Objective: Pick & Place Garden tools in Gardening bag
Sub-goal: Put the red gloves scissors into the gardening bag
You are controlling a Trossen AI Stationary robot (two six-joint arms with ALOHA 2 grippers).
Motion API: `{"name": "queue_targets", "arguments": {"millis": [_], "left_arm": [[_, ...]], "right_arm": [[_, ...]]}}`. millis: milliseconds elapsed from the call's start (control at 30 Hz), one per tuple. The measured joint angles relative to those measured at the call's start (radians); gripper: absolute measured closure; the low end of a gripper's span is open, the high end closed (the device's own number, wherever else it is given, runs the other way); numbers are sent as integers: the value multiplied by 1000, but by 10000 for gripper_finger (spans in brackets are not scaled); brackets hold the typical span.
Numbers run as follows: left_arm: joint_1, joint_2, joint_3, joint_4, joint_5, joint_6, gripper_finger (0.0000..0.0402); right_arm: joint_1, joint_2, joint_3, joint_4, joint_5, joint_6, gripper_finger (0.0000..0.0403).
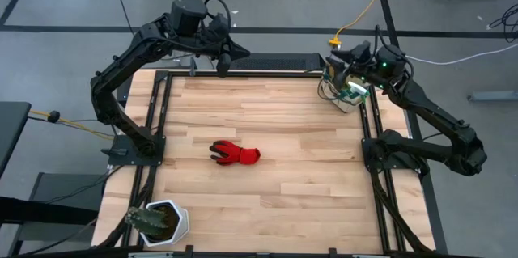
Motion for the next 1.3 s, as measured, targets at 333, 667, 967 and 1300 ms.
{"name": "queue_targets", "arguments": {"millis": [333, 667, 967, 1300], "left_arm": [[0, 0, 0, -1, -3, 23, 399], [0, 0, 0, -1, -3, 27, 399], [0, 0, 0, -1, -3, 41, 399], [0, 0, 0, -1, 0, 42, 399]], "right_arm": [[57, 0, 0, 6, 30, -9, 344], [137, 0, 0, 7, 32, -1, 400], [285, -1, 1, 52, 21, 53, 402], [485, -1, 1, 148, 22, 117, 403]]}}
